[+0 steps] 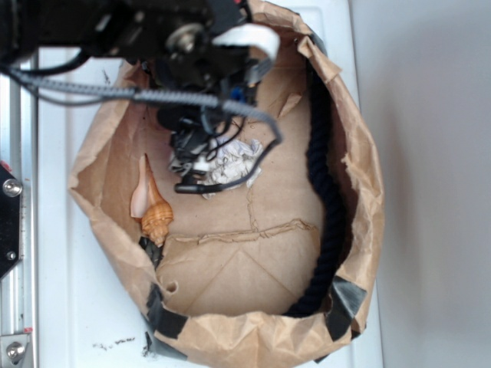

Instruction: Grab the green animal.

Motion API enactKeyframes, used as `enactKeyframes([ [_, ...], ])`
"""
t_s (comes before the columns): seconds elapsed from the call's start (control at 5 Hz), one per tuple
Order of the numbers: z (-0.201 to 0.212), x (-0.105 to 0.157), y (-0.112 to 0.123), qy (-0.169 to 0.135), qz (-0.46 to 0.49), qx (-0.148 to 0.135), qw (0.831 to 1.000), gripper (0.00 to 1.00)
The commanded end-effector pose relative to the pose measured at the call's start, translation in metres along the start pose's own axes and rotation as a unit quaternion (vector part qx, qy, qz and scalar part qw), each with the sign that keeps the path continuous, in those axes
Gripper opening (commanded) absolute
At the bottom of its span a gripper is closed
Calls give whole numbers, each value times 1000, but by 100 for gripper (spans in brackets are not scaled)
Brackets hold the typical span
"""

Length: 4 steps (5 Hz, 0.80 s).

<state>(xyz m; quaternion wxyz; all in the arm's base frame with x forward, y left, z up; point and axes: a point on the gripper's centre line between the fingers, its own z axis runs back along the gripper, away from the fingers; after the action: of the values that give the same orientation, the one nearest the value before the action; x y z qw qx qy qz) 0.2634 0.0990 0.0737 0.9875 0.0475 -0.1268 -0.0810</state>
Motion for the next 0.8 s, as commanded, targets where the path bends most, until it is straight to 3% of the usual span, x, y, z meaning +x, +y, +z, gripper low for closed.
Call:
enactKeyframes([
  [0.0, 22, 2, 10, -54, 34, 86, 994, 100],
  [0.4, 6, 10, 19, -45, 60, 123, 990, 100],
  [0.6, -2, 18, 20, -56, 68, 134, 987, 100],
])
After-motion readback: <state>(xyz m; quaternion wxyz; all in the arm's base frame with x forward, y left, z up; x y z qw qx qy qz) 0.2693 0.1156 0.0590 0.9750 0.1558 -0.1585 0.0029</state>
